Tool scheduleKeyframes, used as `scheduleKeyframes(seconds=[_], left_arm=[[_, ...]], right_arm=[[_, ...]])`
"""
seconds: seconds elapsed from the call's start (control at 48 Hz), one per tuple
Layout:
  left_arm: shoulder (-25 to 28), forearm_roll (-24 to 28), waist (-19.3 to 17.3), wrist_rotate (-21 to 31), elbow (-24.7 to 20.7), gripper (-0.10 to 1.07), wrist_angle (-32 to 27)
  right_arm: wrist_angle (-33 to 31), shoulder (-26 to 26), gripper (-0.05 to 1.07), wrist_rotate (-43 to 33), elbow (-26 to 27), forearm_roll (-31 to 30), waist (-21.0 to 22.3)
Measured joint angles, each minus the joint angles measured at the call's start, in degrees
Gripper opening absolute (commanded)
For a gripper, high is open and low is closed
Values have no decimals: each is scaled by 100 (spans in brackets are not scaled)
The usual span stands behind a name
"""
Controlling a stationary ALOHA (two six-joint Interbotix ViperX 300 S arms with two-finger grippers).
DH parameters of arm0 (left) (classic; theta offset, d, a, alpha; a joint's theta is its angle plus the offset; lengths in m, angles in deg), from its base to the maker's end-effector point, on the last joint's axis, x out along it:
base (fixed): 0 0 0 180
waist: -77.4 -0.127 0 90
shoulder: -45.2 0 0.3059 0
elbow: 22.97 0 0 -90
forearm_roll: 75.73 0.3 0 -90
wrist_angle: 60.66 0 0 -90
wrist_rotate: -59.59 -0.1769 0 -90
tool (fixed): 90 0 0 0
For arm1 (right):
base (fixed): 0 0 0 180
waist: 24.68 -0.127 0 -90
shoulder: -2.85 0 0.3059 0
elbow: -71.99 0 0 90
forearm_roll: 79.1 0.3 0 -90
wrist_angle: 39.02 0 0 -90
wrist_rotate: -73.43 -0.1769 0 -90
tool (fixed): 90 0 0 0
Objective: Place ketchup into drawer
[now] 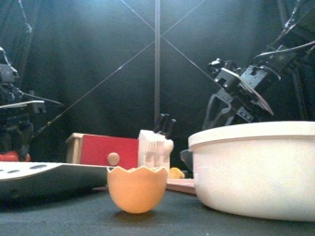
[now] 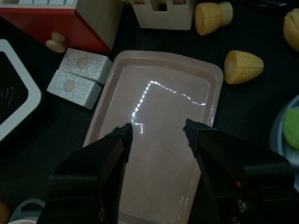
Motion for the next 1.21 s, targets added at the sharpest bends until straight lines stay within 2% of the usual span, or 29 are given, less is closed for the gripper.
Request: scheduleKeyframes(seconds=[0.125, 0.271, 0.354, 0.583, 0.667, 0.854, 1.062, 1.208], left_arm=[[-9, 229, 255, -132, -141, 52, -9], [0, 940, 896, -492, -650, 52, 9], [79, 1327, 1107, -606, -958, 52, -9], [729, 2505, 1239, -923, -1705, 52, 18], [888, 2725, 1239, -1046, -1907, 52, 18], [967, 2874, 949, -1345, -2118, 52, 229], [1301, 2892, 220, -1758, -2118, 52, 1169], [1477, 2909, -176, -2083, -2118, 52, 1397]], right_arm=[[0, 0, 87, 0, 9, 9, 0], [0, 9, 87, 0, 0, 9, 0], [0, -9, 87, 0, 0, 9, 0], [9, -44, 87, 0, 9, 9, 0], [9, -44, 87, 0, 0, 9, 0], [9, -44, 87, 0, 9, 9, 9], [9, -44, 87, 0, 0, 0, 9], [9, -44, 87, 0, 9, 0, 9]])
